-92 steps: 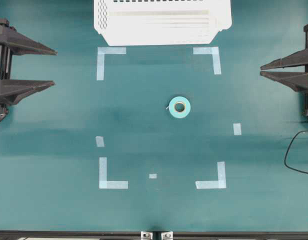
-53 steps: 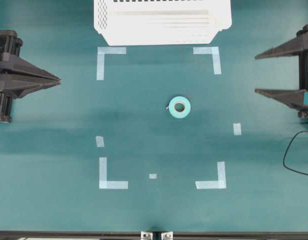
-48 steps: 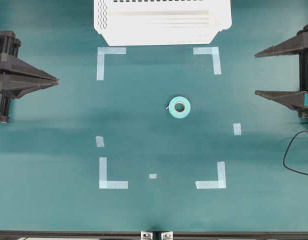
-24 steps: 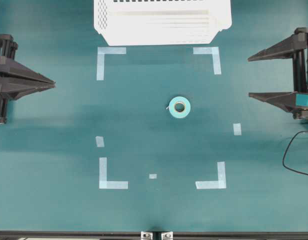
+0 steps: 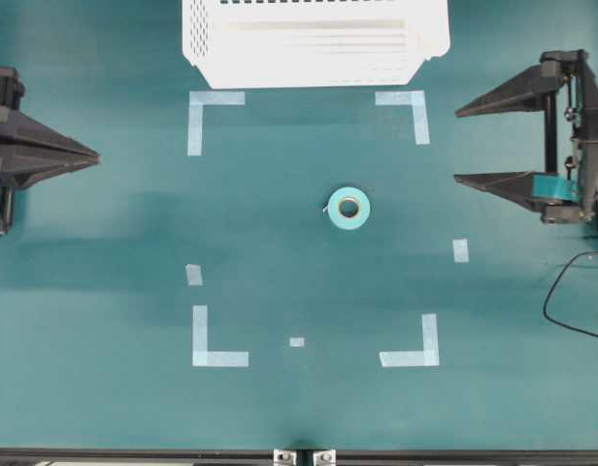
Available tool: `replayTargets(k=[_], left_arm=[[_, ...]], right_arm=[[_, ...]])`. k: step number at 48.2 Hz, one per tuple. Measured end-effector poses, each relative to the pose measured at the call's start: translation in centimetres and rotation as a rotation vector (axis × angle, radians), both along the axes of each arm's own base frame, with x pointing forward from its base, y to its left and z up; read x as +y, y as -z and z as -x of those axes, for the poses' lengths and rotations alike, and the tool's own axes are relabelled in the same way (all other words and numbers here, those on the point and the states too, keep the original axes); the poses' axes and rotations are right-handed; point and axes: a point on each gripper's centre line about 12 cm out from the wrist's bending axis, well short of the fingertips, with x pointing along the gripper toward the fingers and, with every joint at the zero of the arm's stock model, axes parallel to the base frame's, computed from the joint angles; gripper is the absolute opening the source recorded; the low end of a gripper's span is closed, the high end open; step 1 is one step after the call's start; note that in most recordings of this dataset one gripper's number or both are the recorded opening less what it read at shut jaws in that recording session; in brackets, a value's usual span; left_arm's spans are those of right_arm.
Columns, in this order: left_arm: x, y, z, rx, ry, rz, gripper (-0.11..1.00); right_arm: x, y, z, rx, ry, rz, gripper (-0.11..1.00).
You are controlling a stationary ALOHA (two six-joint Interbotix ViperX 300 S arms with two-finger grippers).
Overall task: Put the tape into the white basket.
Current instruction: 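Move the right gripper inward toward the light-blue tape roll, then lower the open right gripper over the tape roll, straddling it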
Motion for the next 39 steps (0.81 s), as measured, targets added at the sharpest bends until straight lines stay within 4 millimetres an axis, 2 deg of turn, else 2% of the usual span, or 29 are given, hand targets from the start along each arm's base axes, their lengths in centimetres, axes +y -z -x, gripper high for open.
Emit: replayTargets(k=[15,39], left_arm=[[0.0,0.9,0.7,0.032,-0.002,0.003,-0.1],[0.1,2.1,0.9,0.064,-0.006,0.005,-0.1]], right_arm=[[-0.3,0.3,-1.6,0.146,0.009,-0.008,0.97],[-0.5,3.0,-3.9,0.263,0.013,-0.014,0.97]])
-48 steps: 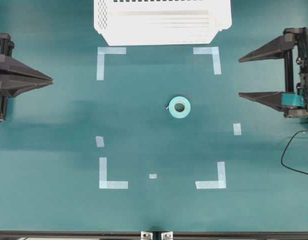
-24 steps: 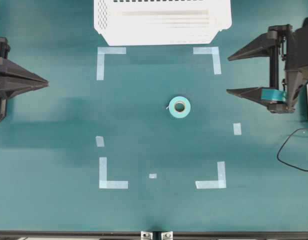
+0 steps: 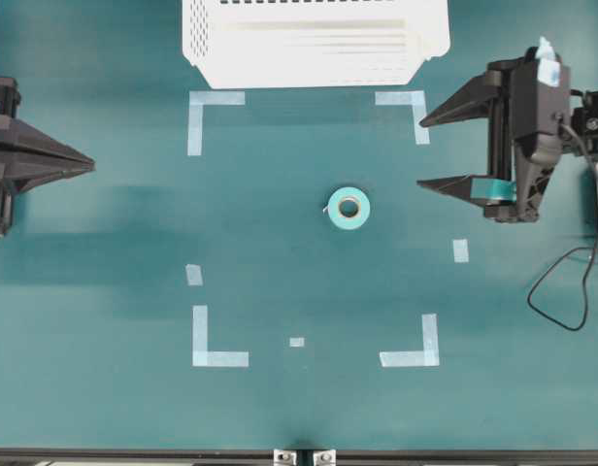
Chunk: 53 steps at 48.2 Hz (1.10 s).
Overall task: Put the tape into the white basket.
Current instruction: 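Lower the open right gripper over the tape roll, straddling it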
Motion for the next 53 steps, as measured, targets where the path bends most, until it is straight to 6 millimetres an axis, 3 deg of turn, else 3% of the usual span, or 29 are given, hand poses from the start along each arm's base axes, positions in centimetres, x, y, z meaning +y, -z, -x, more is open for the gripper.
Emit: replayTargets(k=[25,53], left_arm=[[0.0,0.9,0.2,0.021,-0.013,0.051,-0.1],[0.0,2.1,1.4,-0.002,-0.012,0.046,-0.1]], right_arm=[[-0.5,1.9,-2.2,0.109,0.014,-0.009,0.97],[-0.6,6.0,-4.4,0.219,0.014,-0.016,0.97]])
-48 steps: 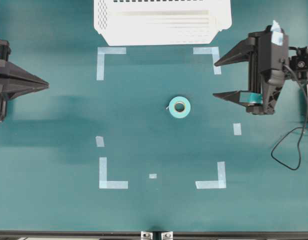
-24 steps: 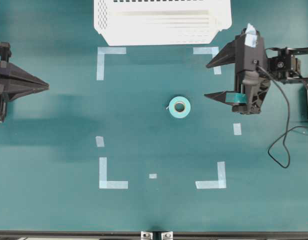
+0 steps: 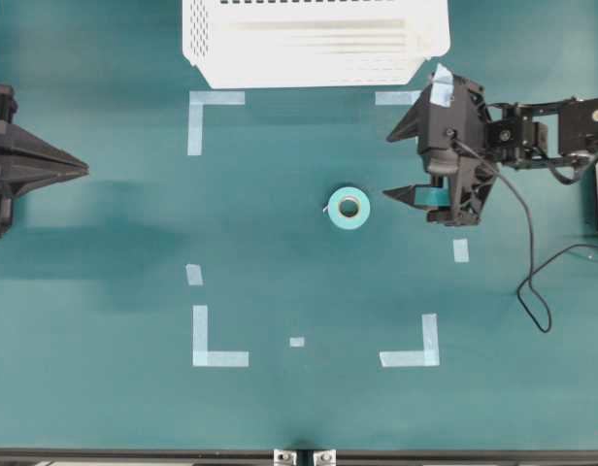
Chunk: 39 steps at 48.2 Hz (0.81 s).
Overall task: Put the tape into the white basket.
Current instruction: 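Lower the open right gripper over the tape roll, straddling it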
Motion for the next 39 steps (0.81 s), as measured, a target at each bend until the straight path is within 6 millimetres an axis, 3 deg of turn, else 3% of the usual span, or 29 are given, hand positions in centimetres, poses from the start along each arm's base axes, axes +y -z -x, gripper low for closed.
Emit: replayTargets(k=[39], left_arm=[[0.0,0.6,0.3,0.014,-0.002,-0.001,-0.1]], right_arm=[[1.2,3.3,-1.9,0.04,-0.039,-0.002,0.97]])
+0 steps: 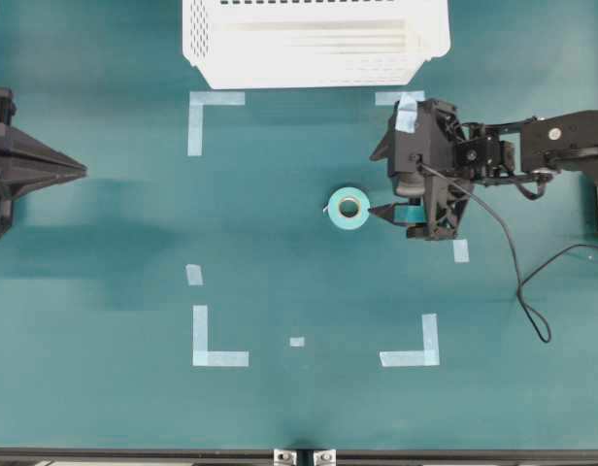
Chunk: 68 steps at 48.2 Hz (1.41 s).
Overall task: Put the tape into the white basket.
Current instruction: 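Lower the open right gripper over the tape roll, straddling it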
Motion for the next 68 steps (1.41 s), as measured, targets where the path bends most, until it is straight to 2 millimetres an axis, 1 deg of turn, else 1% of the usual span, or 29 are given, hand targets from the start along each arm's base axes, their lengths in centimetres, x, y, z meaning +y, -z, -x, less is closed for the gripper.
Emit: replayTargets(k=[8,21,45,68], left_arm=[[0.0,0.2,0.1,0.006,0.002,0.0,-0.1],[0.0,0.3,0.1,0.008,-0.001,0.003,-0.1],[0.0,0.3,0.2,-0.002,-0.002,0.003,-0.1],[0.0,0.3,0.2,0.0,-0.001,0.003,-0.1]], right_arm=[[0.3,0.5,-0.8,-0.008,-0.009,0.0,0.97],[0.6,1.2,-1.5,0.003,-0.005,-0.012,0.97],[1.3,2.5,-1.9,0.007,-0.013,-0.024,0.97],[1.3,3.8,-2.3,0.011,-0.013,-0.025,0.97]])
